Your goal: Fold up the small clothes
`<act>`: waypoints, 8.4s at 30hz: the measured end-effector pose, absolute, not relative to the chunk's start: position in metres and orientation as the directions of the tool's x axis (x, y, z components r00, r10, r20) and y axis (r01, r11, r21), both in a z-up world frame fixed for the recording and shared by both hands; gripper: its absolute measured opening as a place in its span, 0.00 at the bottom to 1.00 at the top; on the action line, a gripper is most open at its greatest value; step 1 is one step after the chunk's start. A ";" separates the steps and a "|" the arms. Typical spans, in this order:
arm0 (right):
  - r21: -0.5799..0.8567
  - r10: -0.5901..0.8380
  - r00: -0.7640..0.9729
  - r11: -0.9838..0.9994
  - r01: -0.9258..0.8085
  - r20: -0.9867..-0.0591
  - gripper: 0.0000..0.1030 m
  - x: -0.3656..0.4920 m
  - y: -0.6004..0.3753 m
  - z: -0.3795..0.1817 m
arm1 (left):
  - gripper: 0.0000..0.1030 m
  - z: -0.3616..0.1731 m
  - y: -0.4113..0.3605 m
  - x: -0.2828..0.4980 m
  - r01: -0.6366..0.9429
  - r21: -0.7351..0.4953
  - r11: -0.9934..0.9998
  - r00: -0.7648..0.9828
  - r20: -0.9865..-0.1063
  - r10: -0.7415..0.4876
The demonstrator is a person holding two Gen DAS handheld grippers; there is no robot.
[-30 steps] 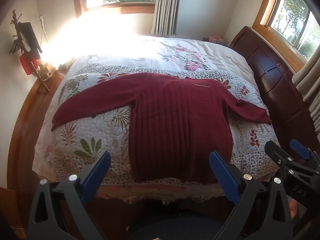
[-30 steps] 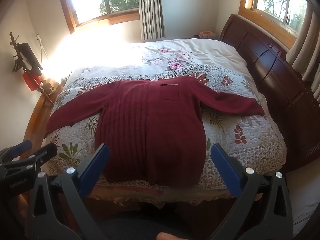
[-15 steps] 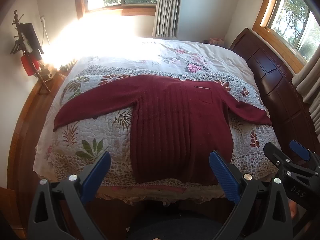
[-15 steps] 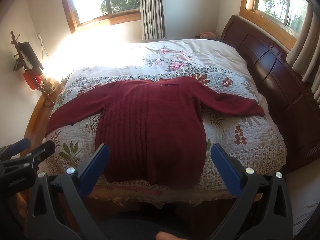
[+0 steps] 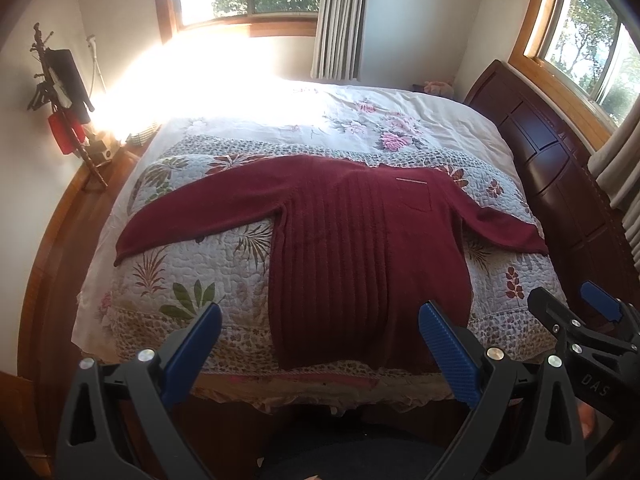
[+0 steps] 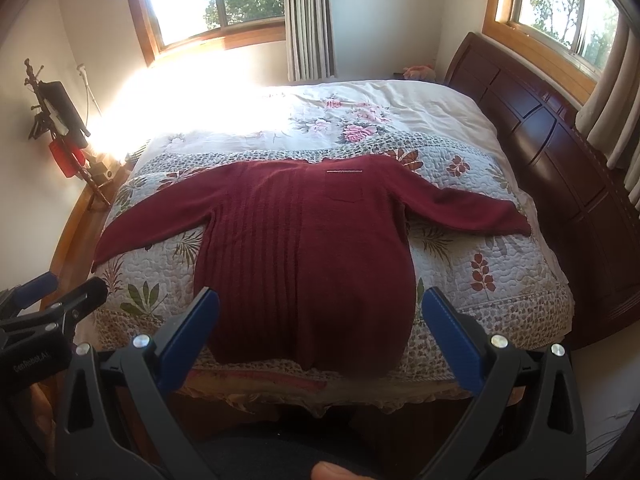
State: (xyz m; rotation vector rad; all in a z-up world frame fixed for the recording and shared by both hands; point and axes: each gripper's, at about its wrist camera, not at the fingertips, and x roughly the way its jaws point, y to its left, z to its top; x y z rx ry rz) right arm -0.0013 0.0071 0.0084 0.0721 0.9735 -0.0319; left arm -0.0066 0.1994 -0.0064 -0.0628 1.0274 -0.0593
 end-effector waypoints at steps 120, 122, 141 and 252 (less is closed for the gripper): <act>0.813 0.206 0.790 0.060 0.580 -0.578 0.34 0.160 -0.608 -0.377 | 0.96 -0.153 0.070 0.141 -0.141 -0.637 0.758 0.277 -0.760 -0.588; 0.812 0.217 0.786 0.065 0.579 -0.578 0.11 0.160 -0.609 -0.375 | 0.96 -0.160 0.069 0.141 -0.165 -0.631 0.758 0.262 -0.769 -0.583; 0.663 0.106 0.791 0.617 0.423 -0.603 0.09 0.208 -0.519 -0.161 | 0.96 -0.164 0.132 0.179 -0.175 -0.834 0.523 0.377 -0.548 -0.747; 0.559 0.492 0.355 0.822 0.112 -0.795 0.58 0.195 -0.080 -0.227 | 0.07 -0.347 0.329 0.391 -0.274 -0.618 0.737 0.188 -0.786 -0.589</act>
